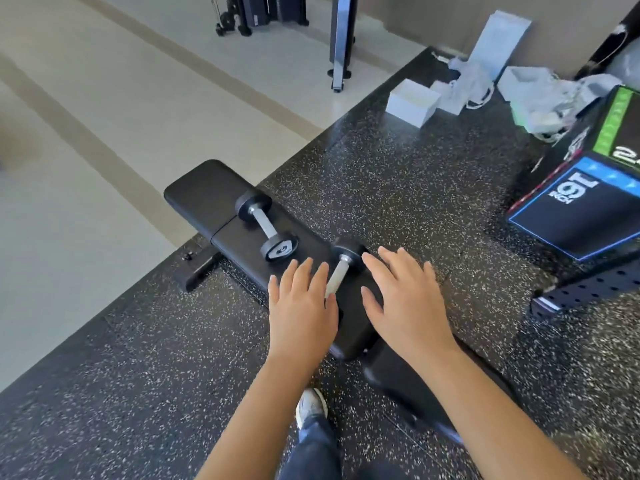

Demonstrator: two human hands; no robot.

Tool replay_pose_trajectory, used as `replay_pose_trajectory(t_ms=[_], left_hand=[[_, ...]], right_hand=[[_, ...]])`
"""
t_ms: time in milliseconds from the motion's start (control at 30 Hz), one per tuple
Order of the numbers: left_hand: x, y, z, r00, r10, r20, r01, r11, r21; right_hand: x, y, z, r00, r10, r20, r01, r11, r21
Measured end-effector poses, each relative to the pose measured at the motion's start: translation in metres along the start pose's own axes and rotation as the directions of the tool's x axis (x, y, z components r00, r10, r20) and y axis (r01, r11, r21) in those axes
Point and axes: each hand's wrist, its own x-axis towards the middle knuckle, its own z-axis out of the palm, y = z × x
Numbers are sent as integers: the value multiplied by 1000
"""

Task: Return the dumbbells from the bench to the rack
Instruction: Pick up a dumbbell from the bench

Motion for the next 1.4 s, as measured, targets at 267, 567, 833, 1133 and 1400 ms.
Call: replay_pose_trajectory(t_ms=[267, 567, 833, 1133, 1400], left_hand=[[42, -17, 57, 976, -196, 90, 197, 980, 3], [41, -26, 146, 878, -456, 144, 452, 890, 62], [12, -31, 223, 802, -565, 192, 559, 824, 92], [5, -32, 290, 759, -635, 143, 634, 771, 59], [1, -37, 321, 752, -652, 94, 644, 758, 109]], right_hand=[[67, 42, 73, 985, -138, 99, 131, 989, 69], [94, 97, 188, 875, -420, 240, 399, 907, 131], [89, 125, 279, 693, -612, 381, 565, 789, 241], [95, 134, 345, 642, -653, 402, 554, 757, 345], [107, 132, 376, 518, -679, 520, 540, 731, 417]])
